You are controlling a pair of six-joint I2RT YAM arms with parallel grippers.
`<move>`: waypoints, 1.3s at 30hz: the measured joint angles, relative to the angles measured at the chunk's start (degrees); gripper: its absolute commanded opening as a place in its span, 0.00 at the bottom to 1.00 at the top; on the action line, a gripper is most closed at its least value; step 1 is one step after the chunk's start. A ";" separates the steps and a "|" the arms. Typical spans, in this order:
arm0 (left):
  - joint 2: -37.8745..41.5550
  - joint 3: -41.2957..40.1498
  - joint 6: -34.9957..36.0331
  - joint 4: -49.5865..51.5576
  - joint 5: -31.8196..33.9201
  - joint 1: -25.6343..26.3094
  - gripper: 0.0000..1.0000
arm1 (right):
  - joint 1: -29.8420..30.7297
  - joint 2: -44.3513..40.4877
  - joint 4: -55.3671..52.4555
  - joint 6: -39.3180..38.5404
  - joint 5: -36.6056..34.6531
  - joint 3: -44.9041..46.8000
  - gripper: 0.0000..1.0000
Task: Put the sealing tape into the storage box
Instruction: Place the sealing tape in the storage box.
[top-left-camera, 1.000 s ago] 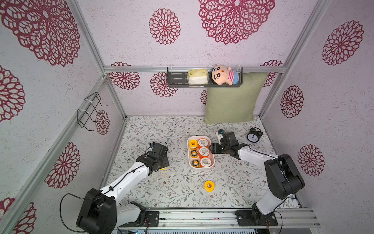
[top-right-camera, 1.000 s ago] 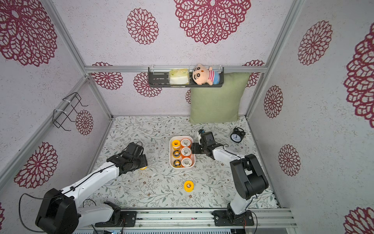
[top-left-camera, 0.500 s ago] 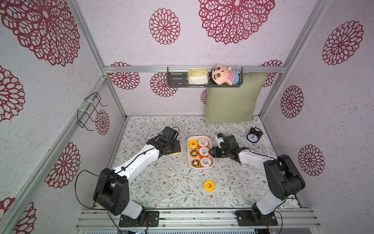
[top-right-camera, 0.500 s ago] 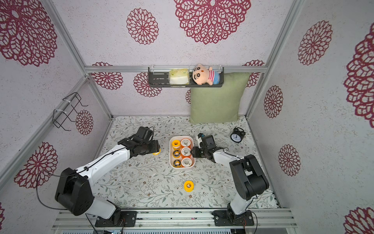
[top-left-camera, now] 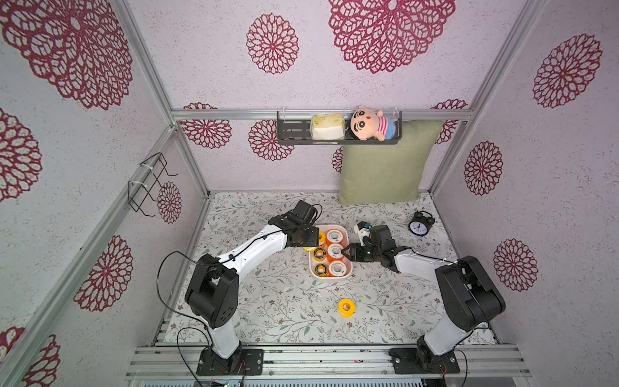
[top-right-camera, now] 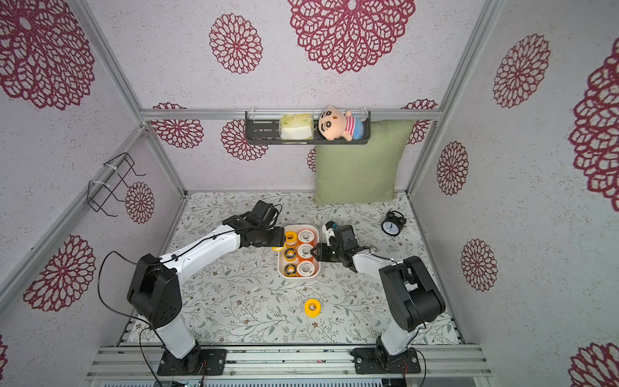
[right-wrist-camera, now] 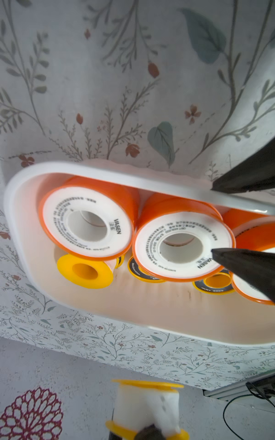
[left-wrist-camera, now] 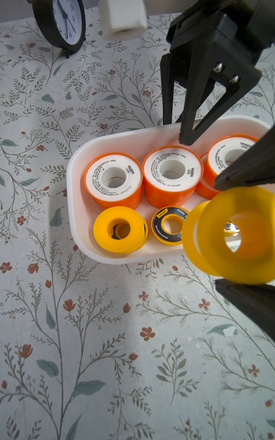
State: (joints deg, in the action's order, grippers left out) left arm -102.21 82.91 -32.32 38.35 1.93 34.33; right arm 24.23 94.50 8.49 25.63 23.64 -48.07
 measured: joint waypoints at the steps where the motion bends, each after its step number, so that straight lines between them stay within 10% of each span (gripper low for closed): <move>1: -0.50 0.57 0.22 0.20 -0.11 0.26 0.63 | 0.04 0.00 0.24 0.11 0.24 0.00 0.41; 39: -13.75 10.05 5.49 4.70 0.57 2.99 0.62 | 0.20 -0.24 0.61 0.96 -0.04 0.00 0.38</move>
State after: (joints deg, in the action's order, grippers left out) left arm -115.96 92.97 -26.83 43.05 2.50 37.32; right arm 24.43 94.26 9.10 26.59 23.59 -48.07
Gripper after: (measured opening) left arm 0.626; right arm 0.384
